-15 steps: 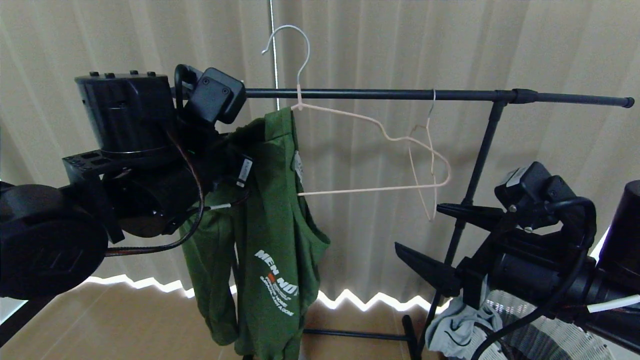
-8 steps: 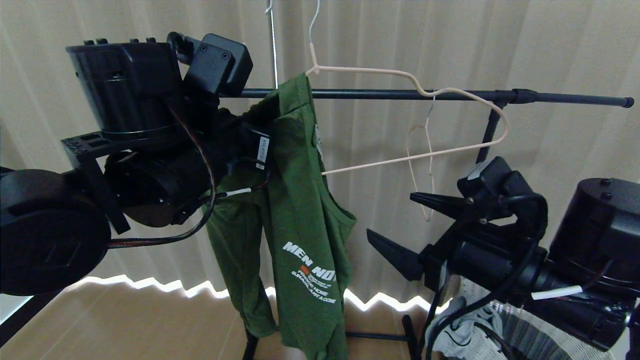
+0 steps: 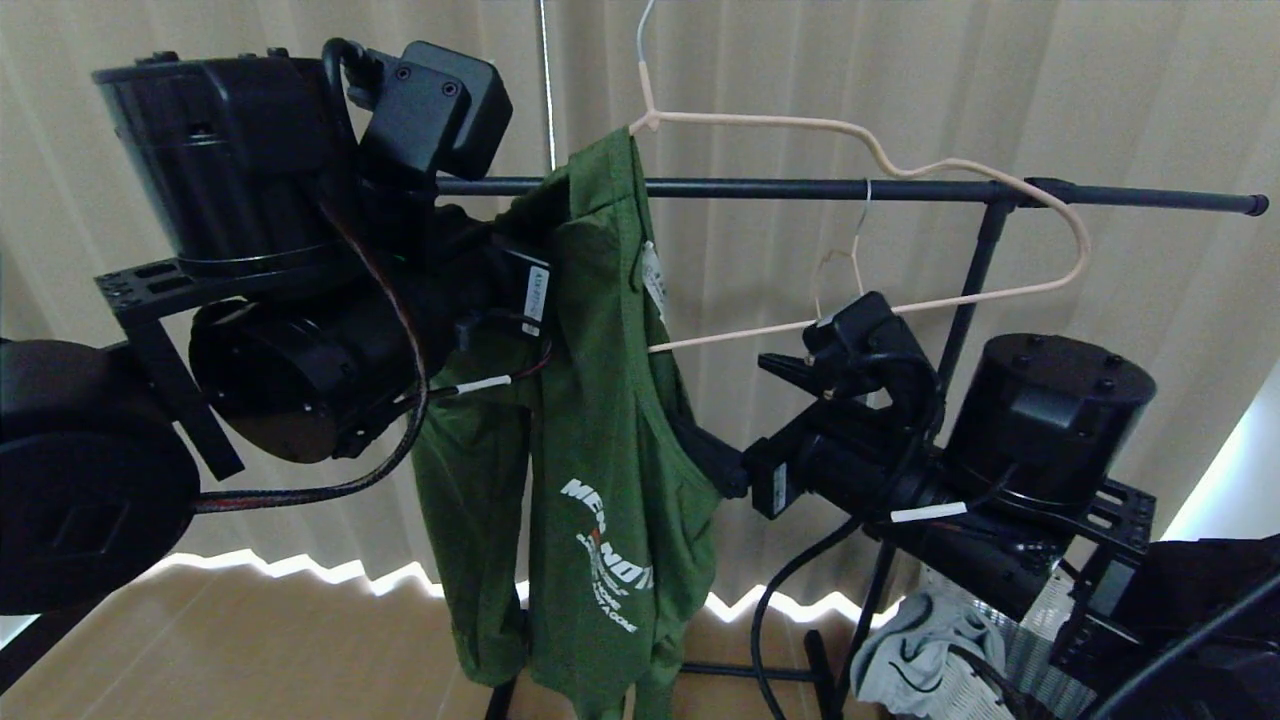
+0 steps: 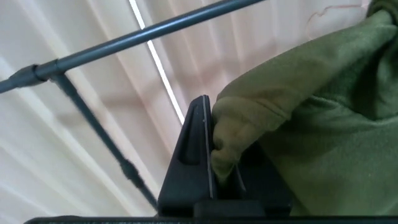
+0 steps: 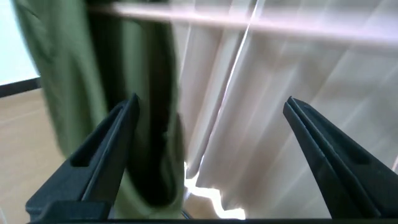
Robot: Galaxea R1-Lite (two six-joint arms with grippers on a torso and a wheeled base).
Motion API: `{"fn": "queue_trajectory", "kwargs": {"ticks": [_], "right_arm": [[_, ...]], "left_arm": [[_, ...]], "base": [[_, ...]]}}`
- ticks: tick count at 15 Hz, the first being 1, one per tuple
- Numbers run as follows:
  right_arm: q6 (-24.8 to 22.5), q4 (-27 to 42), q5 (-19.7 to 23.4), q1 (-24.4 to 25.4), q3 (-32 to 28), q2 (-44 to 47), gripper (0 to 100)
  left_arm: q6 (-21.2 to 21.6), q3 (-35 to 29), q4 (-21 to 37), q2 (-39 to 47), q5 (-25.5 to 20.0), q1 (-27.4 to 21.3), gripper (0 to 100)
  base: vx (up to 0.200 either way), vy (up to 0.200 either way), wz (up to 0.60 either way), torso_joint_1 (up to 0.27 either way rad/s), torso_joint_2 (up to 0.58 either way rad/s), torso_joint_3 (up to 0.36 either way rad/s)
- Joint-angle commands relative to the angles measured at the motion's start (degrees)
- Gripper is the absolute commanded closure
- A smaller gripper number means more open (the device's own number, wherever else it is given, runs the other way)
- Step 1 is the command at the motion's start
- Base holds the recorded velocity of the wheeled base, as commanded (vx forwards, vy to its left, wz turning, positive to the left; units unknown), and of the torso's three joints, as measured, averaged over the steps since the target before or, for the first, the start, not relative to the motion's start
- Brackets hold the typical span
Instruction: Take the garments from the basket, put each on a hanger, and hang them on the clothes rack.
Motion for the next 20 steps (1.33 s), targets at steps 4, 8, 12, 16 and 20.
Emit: {"fn": "queue_trajectory", "kwargs": {"ticks": [4, 8, 12, 16, 20], "right_arm": [[-0.2, -0.4, -0.7, 1.8, 3.3, 2.6, 0], [-0.9, -0.6, -3.7, -1.0, 10.3, -1.2, 0], [-2.9, -0.5, -3.9, -5.6, 15.8, -7.9, 0], [-8.7, -0.6, -3.9, -16.0, 14.3, -9.4, 0], [-8.8, -0.2, -3.8, -18.5, 11.6, -9.0, 0]], "left_arm": [[0.0, 0.1, 0.0, -1.4, 0.1, -0.1, 100], [0.4, 0.9, 0.0, -2.1, 0.1, 0.4, 100], [3.5, 4.3, 0.0, -2.8, 0.2, 3.5, 100], [11.5, 12.1, -5.2, -4.8, 0.1, 8.7, 100], [17.6, 19.1, -11.0, -5.1, -0.1, 12.4, 100]], "base": [[0.000, 0.000, 0.00, 0.000, 0.00, 0.000], [0.000, 0.000, 0.00, 0.000, 0.00, 0.000], [0.000, 0.000, 0.00, 0.000, 0.00, 0.000], [0.000, 0.000, 0.00, 0.000, 0.00, 0.000], [0.000, 0.000, 0.00, 0.000, 0.00, 0.000]]}}
